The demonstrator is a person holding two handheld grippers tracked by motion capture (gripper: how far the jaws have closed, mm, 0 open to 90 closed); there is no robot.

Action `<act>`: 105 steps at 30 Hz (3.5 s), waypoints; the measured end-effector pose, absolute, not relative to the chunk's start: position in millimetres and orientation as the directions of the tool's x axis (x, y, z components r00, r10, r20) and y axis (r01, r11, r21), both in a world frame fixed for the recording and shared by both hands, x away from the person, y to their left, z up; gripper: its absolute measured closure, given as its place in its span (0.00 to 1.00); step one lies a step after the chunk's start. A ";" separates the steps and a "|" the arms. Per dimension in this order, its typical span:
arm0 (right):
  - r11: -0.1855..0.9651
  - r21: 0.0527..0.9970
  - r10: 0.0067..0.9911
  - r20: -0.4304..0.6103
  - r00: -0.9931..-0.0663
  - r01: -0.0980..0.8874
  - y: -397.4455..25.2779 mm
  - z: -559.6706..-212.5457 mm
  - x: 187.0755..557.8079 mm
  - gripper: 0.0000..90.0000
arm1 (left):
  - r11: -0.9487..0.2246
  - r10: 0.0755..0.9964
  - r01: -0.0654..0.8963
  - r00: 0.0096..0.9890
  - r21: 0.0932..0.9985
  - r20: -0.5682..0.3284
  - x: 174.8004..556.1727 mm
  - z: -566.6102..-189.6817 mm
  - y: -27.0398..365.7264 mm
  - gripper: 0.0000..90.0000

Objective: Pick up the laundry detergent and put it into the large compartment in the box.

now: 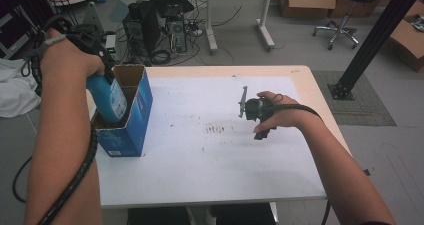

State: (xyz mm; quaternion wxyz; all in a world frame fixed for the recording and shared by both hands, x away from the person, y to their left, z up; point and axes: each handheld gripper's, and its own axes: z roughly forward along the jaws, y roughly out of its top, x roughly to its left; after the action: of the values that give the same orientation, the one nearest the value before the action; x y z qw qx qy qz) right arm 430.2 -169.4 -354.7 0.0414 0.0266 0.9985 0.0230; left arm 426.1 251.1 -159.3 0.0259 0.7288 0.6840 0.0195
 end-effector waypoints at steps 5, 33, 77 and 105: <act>0.997 0.047 0.058 -0.082 -0.995 0.055 -169.4 -354.8 430.1 0.18 | -0.070 0.997 0.996 0.071 0.059 -0.004 428.8 -175.7 251.7 0.43; 0.997 0.047 0.060 -0.088 -0.994 0.056 -169.4 -354.9 427.7 0.18 | -0.075 0.996 0.997 0.074 -0.018 -0.039 437.3 -264.7 252.4 0.43; 0.998 0.038 0.058 -0.088 -0.994 0.055 -168.3 -355.1 426.3 0.18 | -0.078 0.997 0.997 0.078 -0.025 -0.003 436.3 -289.4 252.2 0.41; 0.998 0.046 0.051 -0.094 -0.994 0.046 -167.1 -354.4 426.2 0.18 | -0.089 0.996 0.996 0.089 0.008 0.012 431.0 -265.0 248.1 0.31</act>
State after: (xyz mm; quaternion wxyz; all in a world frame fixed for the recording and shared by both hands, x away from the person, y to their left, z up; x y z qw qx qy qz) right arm 426.2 -167.1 -354.4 0.0476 0.0242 0.9983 0.0221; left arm 431.0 248.1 -265.0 -0.0011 0.7380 0.6748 0.0075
